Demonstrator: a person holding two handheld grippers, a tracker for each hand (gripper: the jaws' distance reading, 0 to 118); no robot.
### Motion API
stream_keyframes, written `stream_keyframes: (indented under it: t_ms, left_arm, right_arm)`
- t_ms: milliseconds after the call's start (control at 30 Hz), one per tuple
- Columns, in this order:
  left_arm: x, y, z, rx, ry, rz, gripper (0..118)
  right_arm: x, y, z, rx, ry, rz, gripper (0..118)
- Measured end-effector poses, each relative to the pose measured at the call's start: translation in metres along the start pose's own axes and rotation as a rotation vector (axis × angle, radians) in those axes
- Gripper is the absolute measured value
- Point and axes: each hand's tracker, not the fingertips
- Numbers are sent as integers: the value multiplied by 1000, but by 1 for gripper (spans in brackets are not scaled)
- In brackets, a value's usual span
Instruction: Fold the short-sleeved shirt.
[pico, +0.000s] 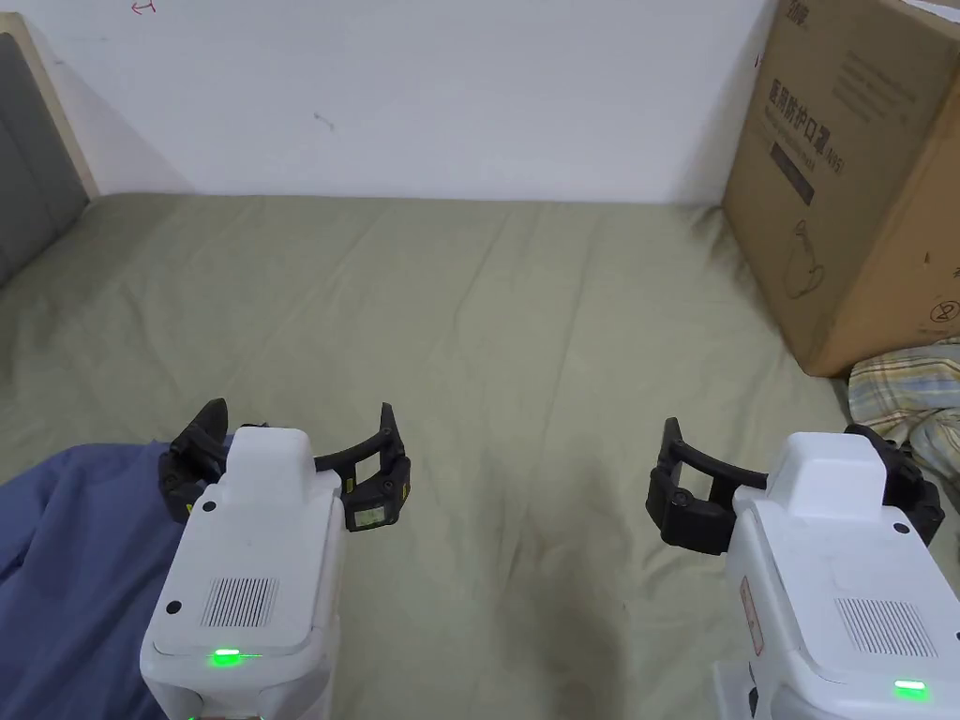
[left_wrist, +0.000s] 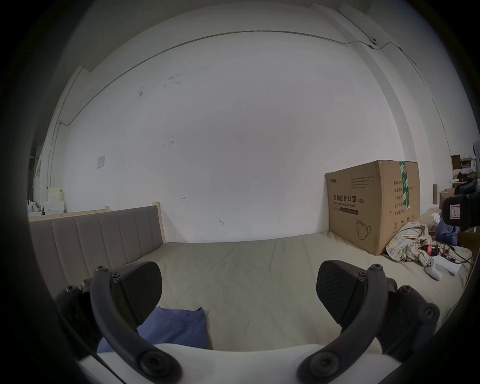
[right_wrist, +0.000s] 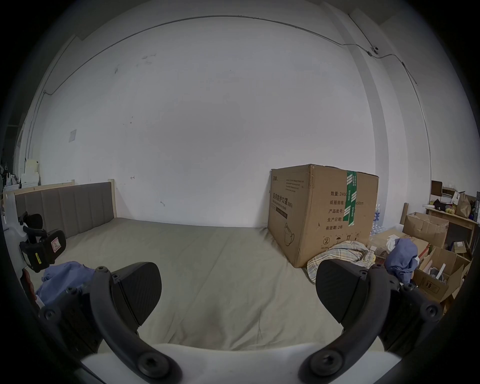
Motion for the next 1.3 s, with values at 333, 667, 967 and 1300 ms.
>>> stream_keyframes:
  t_ms: [333, 667, 967, 1300]
  left_arm:
    - [-1, 1, 1, 5, 1, -4, 118]
    - [1, 4, 1, 10, -4, -25, 118]
    - [3, 5, -1, 10, -4, -30, 118]
    - [5, 12, 1, 6, -20, -52, 36]
  right_arm:
    - [0, 1, 0, -1, 2, 1, 116]
    - [1, 2, 0, -4, -3, -1, 116]
    - [1, 5, -2, -3, -5, -2, 116]
    - [-3, 7, 0, -14, 15, -4, 21]
